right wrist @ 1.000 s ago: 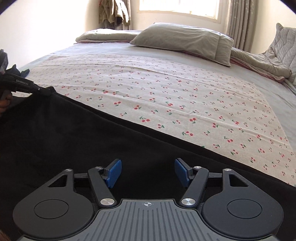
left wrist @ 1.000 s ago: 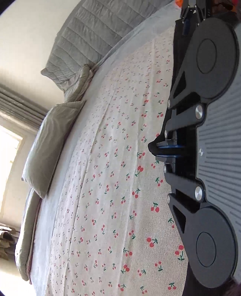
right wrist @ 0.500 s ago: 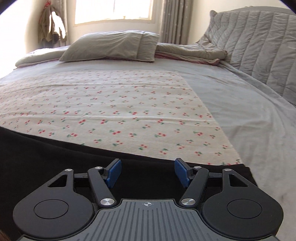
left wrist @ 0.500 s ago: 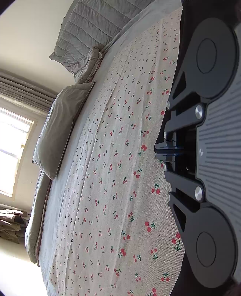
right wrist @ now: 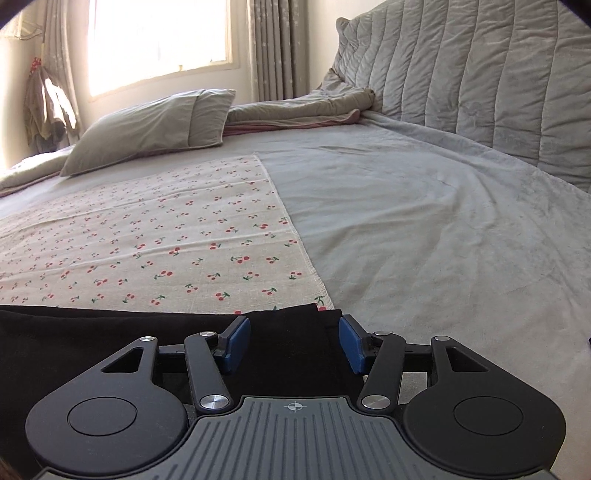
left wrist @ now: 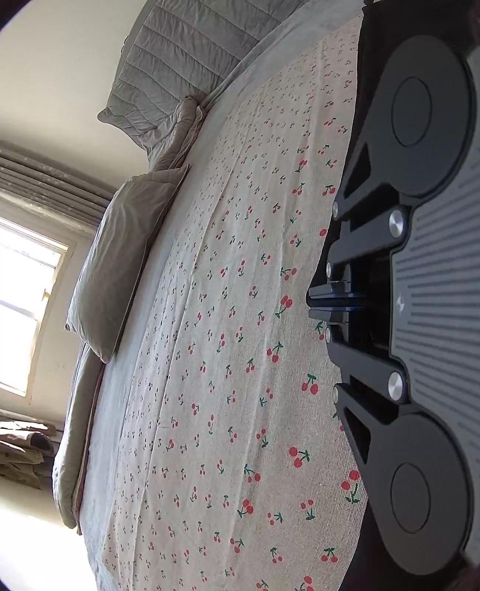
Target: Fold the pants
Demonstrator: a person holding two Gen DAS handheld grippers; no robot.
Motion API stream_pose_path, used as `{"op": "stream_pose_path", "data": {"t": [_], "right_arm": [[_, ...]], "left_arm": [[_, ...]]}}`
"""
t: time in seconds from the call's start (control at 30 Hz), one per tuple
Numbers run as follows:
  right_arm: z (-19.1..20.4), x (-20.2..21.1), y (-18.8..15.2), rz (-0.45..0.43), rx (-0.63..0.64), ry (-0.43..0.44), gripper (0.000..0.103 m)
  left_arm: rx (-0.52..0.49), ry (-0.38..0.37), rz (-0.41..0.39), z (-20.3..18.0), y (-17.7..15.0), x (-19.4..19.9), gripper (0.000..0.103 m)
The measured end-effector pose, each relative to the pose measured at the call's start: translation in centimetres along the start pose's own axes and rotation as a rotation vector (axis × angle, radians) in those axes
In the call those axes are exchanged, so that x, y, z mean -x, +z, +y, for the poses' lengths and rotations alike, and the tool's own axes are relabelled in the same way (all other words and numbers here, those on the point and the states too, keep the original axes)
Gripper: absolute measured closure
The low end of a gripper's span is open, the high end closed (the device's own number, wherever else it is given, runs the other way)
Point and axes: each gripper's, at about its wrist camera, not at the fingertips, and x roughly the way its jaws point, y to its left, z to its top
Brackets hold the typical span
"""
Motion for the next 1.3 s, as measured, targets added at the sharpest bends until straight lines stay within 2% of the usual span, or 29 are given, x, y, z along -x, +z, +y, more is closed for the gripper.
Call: {"op": "stream_pose_path", "data": {"t": [0.07,0.13,0.17,0.2,0.23,0.27,0.43,0.5,0.77,0.97,1.0,1.03,1.07,1.13,1.2,1.3], "right_arm": [[0.1,-1.1,0.3,0.01,0.007,-0.006,0.055],[0.4,-1.9,0.3,0.021,0.013,-0.006,0.069],[0.5,-2.3,0.2,0.028,0.02,-0.003,0.071],[0.6,-2.4,0.1,0.028,0.03,-0.01,0.079],[0.8,-2.4,0.1,0.028,0.037,-0.009,0.09],[0.9,-2.3,0.1,0.025,0.04,-0.011,0.092],[1.0,-0.9,0.0,-0.038,0.077,-0.126,0.103],[1.0,-0.9,0.0,-0.053,0.093,-0.172,0.103],[2.2,-3.4,0.3,-0.03,0.165,-0.243,0.103],[3.7,-4.3,-0.3,0.01,0.254,-0.3,0.099],[3.9,-4.0,-0.2,0.007,0.25,-0.301,0.093],[4.2,-3.4,0.0,0.007,0.238,-0.306,0.084],[4.5,-2.8,0.2,0.005,0.236,-0.301,0.08],[5.7,-1.0,0.5,-0.004,0.26,-0.256,0.067],[7.6,0.9,0.5,-0.028,0.293,-0.19,0.06],[11.7,3.5,0.0,-0.035,0.327,0.001,0.051]], "left_arm": [[0.006,0.003,0.0,0.0,0.0,0.0,0.099],[0.012,0.004,-0.001,0.1,0.0,0.0,0.099],[0.015,0.004,-0.001,0.1,0.0,0.0,0.099],[0.018,0.005,-0.001,0.1,0.0,0.0,0.099],[0.022,0.006,-0.003,0.1,0.0,0.0,0.099],[0.023,0.008,-0.009,0.1,0.0,0.1,0.099],[0.025,-0.002,-0.055,-0.6,-0.1,0.4,0.1],[0.028,0.004,-0.065,-0.8,-0.1,0.2,0.101],[0.005,0.078,-0.069,-1.2,-0.5,-1.0,0.101],[0.002,0.102,-0.068,-1.2,-0.6,-1.0,0.098],[-0.004,0.112,-0.076,-1.4,-0.6,-0.7,0.097],[-0.015,0.124,-0.087,-1.8,-0.5,-0.3,0.092],[-0.027,0.127,-0.089,-2.1,-0.3,0.0,0.08],[-0.071,0.144,-0.085,-3.5,-0.1,1.1,0.067],[-0.14,0.14,-0.079,-5.3,-0.2,2.4,0.061],[-0.213,0.083,-0.057,-8.2,-1.2,4.3,0.046]]}}
